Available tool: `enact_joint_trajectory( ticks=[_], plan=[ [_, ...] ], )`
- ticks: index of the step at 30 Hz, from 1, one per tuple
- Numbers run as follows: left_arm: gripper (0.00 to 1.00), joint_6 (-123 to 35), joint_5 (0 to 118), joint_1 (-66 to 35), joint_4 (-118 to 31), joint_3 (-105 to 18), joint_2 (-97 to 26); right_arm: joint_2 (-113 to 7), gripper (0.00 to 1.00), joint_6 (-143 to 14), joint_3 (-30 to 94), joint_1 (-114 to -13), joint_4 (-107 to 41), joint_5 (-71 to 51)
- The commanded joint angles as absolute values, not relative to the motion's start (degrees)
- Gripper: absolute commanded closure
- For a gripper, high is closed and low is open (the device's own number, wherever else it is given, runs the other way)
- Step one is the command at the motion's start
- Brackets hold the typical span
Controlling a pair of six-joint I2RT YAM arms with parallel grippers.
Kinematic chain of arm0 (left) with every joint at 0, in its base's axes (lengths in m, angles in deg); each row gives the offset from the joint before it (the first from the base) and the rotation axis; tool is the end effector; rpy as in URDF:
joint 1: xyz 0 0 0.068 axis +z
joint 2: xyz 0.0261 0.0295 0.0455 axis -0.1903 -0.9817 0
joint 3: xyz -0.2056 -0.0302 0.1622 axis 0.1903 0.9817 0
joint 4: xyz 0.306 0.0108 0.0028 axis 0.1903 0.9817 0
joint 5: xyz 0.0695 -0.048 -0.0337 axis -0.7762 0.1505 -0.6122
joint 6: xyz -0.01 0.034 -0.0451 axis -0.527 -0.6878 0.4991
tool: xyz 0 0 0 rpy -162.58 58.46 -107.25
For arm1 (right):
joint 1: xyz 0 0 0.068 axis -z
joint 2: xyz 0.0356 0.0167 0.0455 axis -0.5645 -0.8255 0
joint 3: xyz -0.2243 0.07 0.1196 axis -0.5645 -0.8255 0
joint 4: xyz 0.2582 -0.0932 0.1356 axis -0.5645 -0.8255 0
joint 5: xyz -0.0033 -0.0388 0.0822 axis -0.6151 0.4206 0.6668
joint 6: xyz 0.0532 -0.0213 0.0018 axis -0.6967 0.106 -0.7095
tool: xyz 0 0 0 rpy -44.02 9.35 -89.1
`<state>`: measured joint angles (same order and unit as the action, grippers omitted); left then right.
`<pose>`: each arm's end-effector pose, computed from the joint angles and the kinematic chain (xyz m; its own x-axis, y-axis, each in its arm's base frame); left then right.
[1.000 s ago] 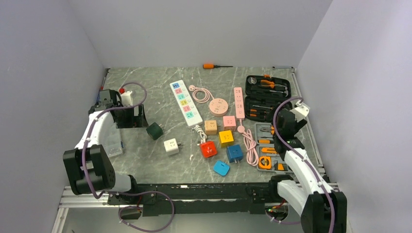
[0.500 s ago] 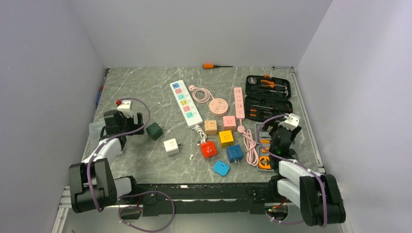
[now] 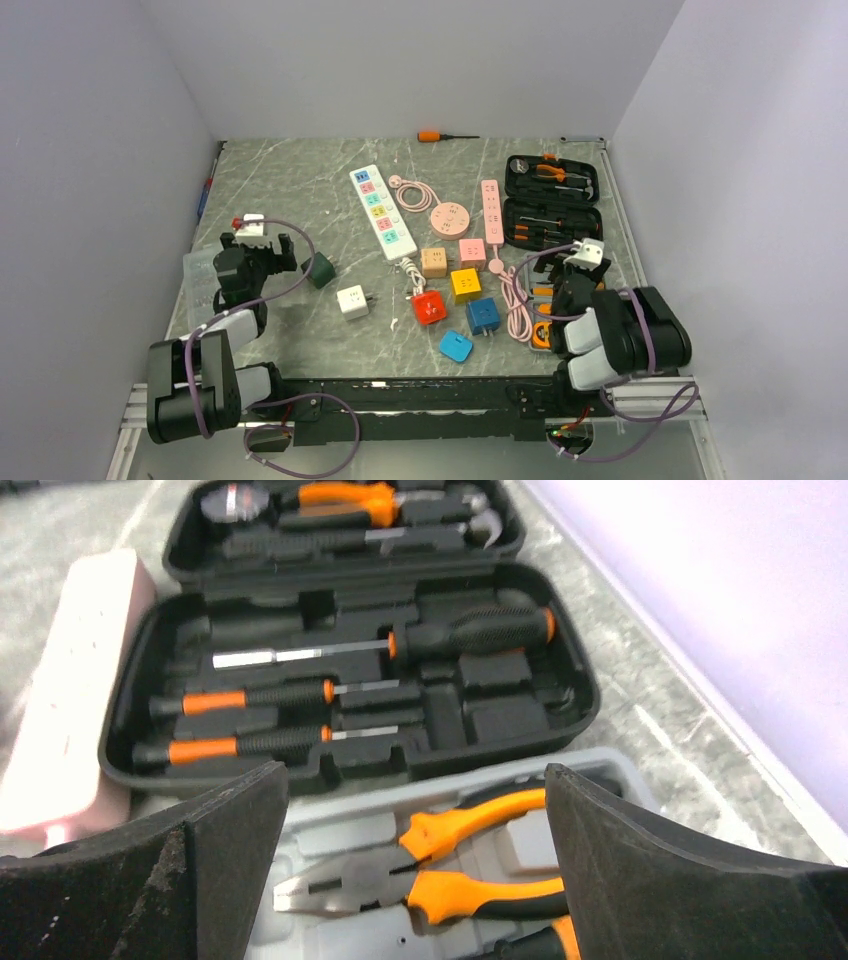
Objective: Pull the plug off the socket
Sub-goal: Reset both arms
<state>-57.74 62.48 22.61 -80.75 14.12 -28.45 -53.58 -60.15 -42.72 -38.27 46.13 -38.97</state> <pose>0.2532 0.0438 0.1221 -0.2381 -0.0092 -0.9712 0.0033 0.9999 -0.0103 0.2008 -0.0010 0.0824 -0.0225 0.0368 -0.9991 0.2977 0.9542 0.0284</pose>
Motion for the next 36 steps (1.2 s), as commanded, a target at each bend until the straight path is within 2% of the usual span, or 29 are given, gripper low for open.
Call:
enact_joint_trajectory(
  ticks=[1, 3, 8, 11, 12, 14, 16, 17, 19, 36],
  plan=[
    [0.01, -55.96, 60.57, 22.28, -93.93, 16.74, -27.19, -60.52, 0.00, -56.22, -45.00, -38.74, 65.31, -33.59],
    [0.01, -55.89, 59.89, 22.00, -98.22, 18.72, -28.18, -60.24, 0.00, -55.65, -44.81, -39.06, 64.60, -33.01],
    [0.01, -57.09, 58.78, 18.91, -123.14, 24.99, -39.27, -60.51, 0.00, -56.20, -45.04, -39.10, 65.35, -34.53],
    [0.01, -59.43, 55.28, 16.20, -109.01, 20.65, -35.79, -60.40, 0.00, -55.52, -44.31, -39.10, 64.29, -33.40],
    [0.01, -59.45, 54.73, 15.95, -108.91, 19.12, -37.76, -59.86, 0.00, -55.83, -44.02, -39.11, 62.11, -33.78],
    [0.01, -60.18, 54.12, 15.01, -95.65, 13.53, -36.84, -58.00, 0.00, -56.87, -40.24, -39.11, 54.36, -35.89],
    [0.01, -60.37, 53.79, 14.65, -102.20, 15.12, -38.16, -57.02, 0.00, -59.34, -35.51, -39.02, 44.56, -39.63],
    [0.01, -60.23, 54.00, 14.65, -97.72, 14.36, -36.92, -57.09, 0.00, -60.67, -32.83, -38.89, 39.08, -41.03],
    [0.01, -60.18, 53.89, 14.60, -101.20, 15.03, -38.05, -57.62, 0.00, -61.74, -29.39, -37.96, 33.04, -40.68],
    [0.01, -60.20, 53.56, 14.60, -100.90, 14.93, -37.71, -57.06, 0.00, -62.23, -30.01, -36.77, 33.19, -39.25]
  ],
)
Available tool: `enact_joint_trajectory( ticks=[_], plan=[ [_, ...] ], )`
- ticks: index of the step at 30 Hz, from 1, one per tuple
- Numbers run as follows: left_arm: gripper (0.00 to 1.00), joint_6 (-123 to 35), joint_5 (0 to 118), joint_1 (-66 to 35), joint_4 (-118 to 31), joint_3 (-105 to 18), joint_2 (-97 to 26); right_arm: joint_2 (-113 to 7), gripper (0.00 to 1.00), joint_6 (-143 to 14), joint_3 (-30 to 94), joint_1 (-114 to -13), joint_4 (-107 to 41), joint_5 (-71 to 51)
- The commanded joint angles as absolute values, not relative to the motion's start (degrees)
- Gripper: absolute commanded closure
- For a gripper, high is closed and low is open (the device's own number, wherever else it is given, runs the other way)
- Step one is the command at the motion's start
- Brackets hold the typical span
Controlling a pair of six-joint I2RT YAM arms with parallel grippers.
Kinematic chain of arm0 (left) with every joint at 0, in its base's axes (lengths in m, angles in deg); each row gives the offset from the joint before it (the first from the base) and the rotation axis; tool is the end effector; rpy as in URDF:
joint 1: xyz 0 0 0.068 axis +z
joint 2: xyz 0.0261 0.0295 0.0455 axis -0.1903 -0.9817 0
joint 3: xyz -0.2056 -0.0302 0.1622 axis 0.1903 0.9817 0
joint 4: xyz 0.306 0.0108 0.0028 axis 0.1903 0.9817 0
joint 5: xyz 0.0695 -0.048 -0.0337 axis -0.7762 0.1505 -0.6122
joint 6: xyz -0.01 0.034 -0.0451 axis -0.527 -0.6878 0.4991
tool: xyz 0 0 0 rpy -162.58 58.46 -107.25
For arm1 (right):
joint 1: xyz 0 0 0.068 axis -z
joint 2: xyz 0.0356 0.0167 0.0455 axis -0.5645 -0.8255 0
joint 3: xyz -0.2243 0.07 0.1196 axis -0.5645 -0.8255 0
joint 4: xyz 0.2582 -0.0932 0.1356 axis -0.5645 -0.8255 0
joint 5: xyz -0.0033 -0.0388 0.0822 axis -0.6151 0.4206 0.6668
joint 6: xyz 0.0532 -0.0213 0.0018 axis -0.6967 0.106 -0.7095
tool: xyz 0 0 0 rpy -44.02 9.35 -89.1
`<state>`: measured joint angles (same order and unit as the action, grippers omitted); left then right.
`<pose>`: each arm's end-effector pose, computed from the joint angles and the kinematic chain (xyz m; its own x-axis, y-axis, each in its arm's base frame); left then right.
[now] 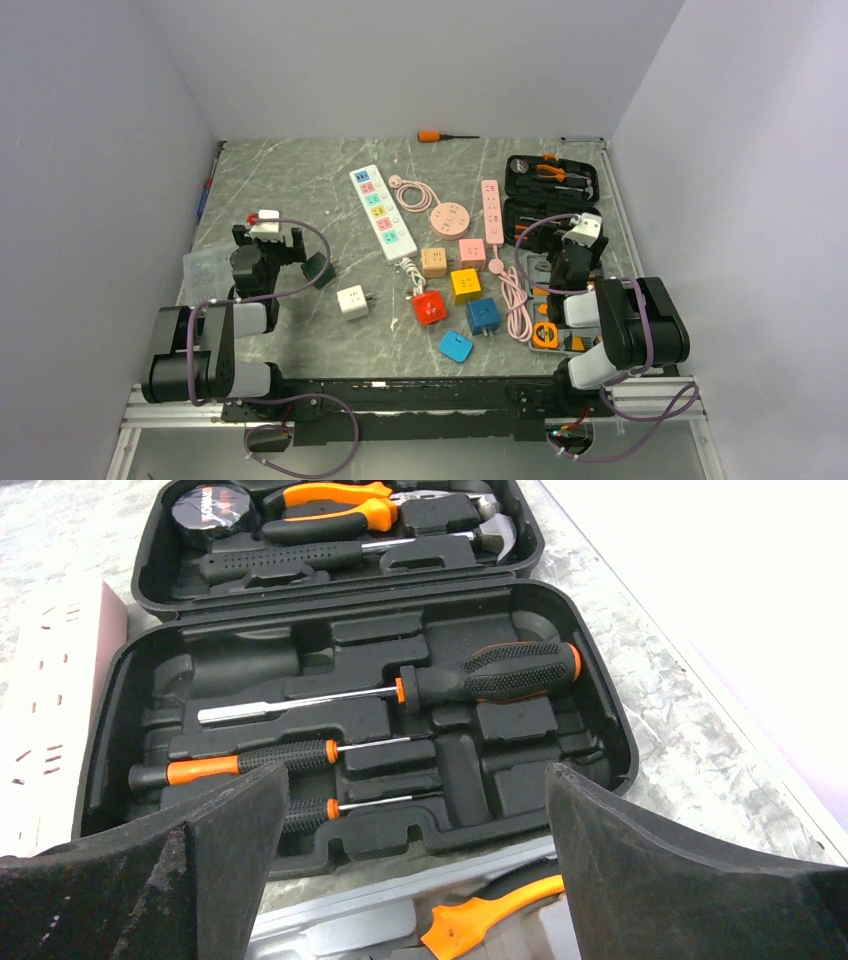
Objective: Pull the plug off the socket
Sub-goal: Reset both arms
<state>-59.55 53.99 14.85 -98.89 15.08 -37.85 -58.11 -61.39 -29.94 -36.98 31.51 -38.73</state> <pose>0.2602 0.0155 0.1130 -0.1100 0.0640 -0.9919 -0.0055 0.9979 0.0650 0.2586 -0.0027 0.0902 -0.1255 0.0528 -0.9907 0.3189 0.9477 0.0101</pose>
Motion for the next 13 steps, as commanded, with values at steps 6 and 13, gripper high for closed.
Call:
enact_joint_trajectory(
  ticks=[6, 13],
  plan=[
    [0.01, -60.33, 53.52, 14.66, -100.62, 14.72, -37.89, -57.03, 0.00, -62.27, -29.98, -36.76, 33.23, -39.25],
    [0.01, -60.29, 53.26, 14.48, -101.05, 15.16, -37.60, -57.06, 0.00, -62.23, -29.95, -36.77, 33.26, -39.25]
  ],
)
